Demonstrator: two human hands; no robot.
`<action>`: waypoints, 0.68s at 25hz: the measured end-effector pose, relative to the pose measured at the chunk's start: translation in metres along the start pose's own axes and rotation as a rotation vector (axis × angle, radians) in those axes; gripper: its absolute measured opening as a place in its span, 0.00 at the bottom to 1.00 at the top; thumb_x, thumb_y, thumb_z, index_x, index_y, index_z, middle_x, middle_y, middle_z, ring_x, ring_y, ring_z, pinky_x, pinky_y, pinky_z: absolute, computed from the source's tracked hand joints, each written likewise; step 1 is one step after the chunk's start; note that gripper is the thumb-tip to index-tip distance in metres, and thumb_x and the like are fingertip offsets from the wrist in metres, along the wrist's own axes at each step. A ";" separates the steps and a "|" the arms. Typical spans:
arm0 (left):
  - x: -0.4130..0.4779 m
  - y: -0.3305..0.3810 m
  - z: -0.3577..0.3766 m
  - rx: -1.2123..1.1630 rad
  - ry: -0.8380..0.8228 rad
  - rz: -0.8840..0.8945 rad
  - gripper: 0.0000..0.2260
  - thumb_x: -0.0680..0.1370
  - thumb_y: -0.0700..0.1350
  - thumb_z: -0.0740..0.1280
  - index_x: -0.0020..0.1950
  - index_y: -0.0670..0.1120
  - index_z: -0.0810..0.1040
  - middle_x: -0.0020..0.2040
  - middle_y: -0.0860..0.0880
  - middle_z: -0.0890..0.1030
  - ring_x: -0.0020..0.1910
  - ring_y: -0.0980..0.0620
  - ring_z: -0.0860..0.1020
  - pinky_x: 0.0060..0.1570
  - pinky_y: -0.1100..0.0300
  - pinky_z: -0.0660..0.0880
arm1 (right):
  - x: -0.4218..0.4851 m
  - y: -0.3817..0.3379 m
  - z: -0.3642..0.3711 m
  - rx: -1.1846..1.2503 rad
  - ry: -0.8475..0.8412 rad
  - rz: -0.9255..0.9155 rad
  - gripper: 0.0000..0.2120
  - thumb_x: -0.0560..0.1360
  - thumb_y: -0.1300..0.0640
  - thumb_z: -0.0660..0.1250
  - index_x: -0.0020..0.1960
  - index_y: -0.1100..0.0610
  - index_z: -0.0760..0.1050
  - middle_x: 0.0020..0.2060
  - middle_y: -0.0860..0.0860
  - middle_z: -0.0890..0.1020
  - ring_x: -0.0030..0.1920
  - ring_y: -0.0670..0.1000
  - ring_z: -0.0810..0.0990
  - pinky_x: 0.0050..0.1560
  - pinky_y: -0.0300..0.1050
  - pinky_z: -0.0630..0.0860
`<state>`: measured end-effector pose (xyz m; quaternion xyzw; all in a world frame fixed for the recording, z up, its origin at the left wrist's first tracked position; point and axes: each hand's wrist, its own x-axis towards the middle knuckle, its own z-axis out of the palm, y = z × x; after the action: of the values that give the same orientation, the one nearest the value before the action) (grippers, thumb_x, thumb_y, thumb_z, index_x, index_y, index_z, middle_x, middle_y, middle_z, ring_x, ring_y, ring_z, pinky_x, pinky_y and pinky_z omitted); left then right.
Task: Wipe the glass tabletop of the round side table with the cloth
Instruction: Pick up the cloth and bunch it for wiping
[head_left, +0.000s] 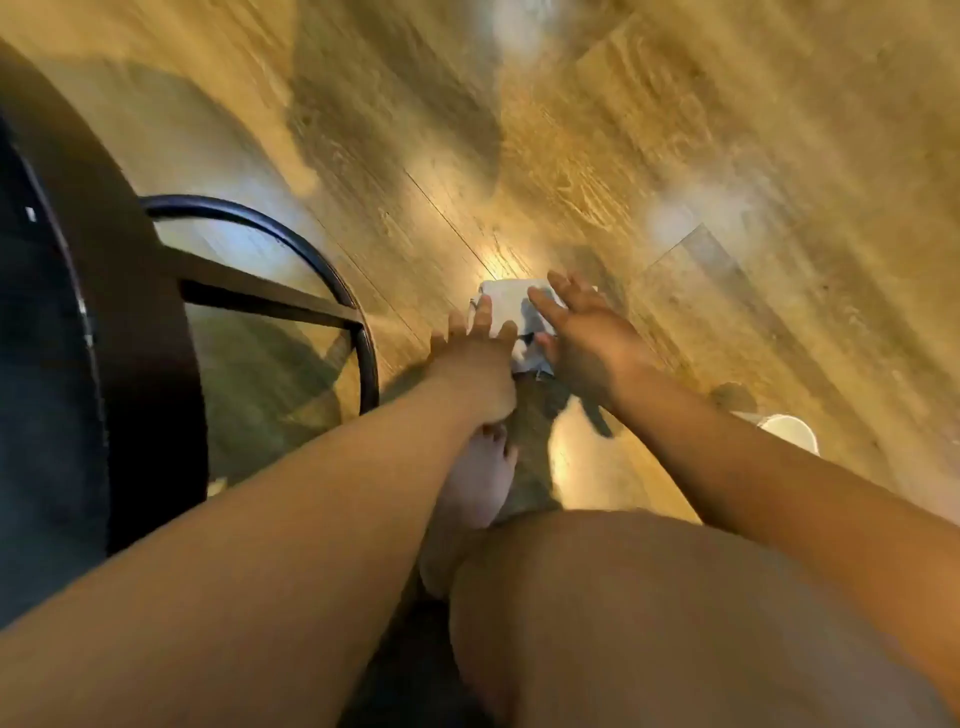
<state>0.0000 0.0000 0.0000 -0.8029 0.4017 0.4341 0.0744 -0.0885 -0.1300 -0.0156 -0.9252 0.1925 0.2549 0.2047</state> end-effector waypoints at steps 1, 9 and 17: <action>0.011 0.002 0.002 -0.009 -0.043 -0.010 0.29 0.79 0.51 0.59 0.79 0.53 0.52 0.81 0.44 0.40 0.78 0.37 0.43 0.75 0.41 0.53 | 0.008 0.002 0.008 -0.011 -0.049 0.008 0.28 0.83 0.51 0.55 0.80 0.50 0.51 0.80 0.53 0.47 0.79 0.56 0.44 0.78 0.53 0.50; 0.025 0.011 -0.006 -0.141 0.004 -0.026 0.26 0.79 0.42 0.63 0.76 0.43 0.62 0.76 0.43 0.57 0.76 0.43 0.58 0.72 0.53 0.62 | 0.040 0.009 0.030 0.247 0.182 0.087 0.17 0.79 0.58 0.63 0.68 0.53 0.75 0.60 0.50 0.80 0.67 0.56 0.74 0.59 0.40 0.75; -0.161 0.044 -0.124 -0.567 0.640 0.281 0.11 0.75 0.41 0.66 0.57 0.44 0.73 0.50 0.44 0.79 0.49 0.41 0.76 0.46 0.53 0.71 | -0.101 -0.067 -0.163 0.674 0.413 0.046 0.08 0.67 0.59 0.61 0.41 0.49 0.77 0.31 0.53 0.81 0.28 0.46 0.80 0.31 0.42 0.78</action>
<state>-0.0007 0.0056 0.2081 -0.8230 0.3748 0.2628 -0.3363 -0.0739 -0.1263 0.1871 -0.8335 0.3229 -0.0096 0.4483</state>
